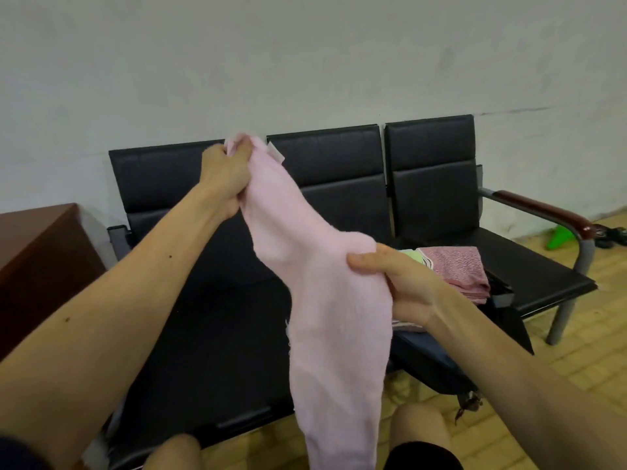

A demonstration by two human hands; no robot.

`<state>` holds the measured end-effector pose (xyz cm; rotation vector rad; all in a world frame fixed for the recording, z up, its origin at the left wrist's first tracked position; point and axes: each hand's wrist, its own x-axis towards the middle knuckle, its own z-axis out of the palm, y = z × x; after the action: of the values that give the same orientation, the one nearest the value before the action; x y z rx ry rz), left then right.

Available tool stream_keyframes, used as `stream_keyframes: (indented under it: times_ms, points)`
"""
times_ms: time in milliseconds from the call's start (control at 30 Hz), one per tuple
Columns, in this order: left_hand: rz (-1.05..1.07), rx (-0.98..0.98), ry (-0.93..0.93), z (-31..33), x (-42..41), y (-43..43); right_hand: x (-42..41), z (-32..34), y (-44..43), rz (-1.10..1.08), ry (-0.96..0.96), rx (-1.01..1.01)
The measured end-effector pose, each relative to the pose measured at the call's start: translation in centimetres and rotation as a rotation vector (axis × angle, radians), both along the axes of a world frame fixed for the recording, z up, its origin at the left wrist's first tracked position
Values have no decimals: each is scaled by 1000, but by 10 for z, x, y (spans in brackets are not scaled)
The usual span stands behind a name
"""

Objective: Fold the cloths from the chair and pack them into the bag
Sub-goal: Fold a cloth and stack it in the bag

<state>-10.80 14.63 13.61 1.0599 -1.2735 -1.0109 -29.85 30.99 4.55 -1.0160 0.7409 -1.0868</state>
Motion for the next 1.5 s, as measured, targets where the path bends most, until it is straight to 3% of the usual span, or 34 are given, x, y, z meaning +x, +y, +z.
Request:
stream_keyframes:
  times_ms: [200,500,700,867,967,1100,1200,1300,1500]
  points:
    - [-166,426,123,-49,21,-3,18,23,5,-113,-50,-33]
    - [-622,643,338,-118,23,88,31,51,-4,-382,-101,-17]
    - [-809,673,286,-117,40,104,28,56,-4,-469,-107,8]
    - [-703,620,206,-101,41,110,15,42,-14,-468,-151,36]
    - [-589,537,254,-91,33,100,25,11,-13,-280,-71,111]
    - [-496,486,176,-82,25,87,37,-21,0,-97,2,231]
    - [-501,439,113,-80,18,86,33,-16,0,-212,-7,212]
    - [-476,366,-22,-81,20,82,27,-6,-2,-365,120,91]
    - [-447,390,-152,-77,37,73,7,4,-5,-656,624,-126]
